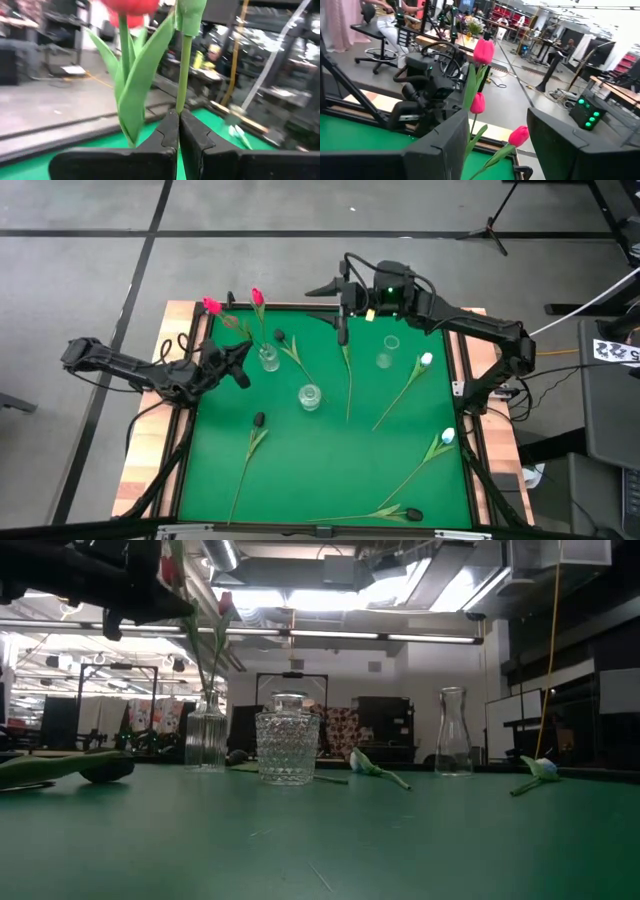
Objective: Sort flowers into vase by color
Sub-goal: Put the pink tulip into the top left transparent vase
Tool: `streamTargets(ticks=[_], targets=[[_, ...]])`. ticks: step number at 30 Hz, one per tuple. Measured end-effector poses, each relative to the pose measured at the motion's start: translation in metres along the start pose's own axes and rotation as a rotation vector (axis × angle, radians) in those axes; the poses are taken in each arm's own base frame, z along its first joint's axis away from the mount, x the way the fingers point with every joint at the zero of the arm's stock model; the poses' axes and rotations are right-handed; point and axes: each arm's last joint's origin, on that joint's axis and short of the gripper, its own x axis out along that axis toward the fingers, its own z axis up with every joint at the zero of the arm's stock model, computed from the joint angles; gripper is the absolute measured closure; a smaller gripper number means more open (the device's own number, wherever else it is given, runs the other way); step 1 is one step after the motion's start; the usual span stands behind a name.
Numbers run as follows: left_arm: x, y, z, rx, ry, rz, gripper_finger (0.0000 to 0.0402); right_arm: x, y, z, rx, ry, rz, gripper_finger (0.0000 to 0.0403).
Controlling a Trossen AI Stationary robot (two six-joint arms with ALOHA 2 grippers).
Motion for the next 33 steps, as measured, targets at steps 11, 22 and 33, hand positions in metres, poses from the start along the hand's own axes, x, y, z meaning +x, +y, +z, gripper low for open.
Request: streamTargets(ticks=[11, 22, 33], targets=[[0.017, -0.001, -0.001, 0.003, -0.055, 0.073, 0.0401, -0.001, -0.002, -0.004, 0.010, 0.017, 0.035, 0.0201], [0.022, -0.002, 0.008, 0.047, -0.140, 0.097, 0.0401, -0.001, 0.000, -0.006, 0.018, 0.028, 0.069, 0.0201], [0.021, -0.004, -0.001, 0.099, -0.076, 0.081, 0.0401, -0.001, 0.000, -0.007, 0.021, 0.037, 0.074, 0.0201]])
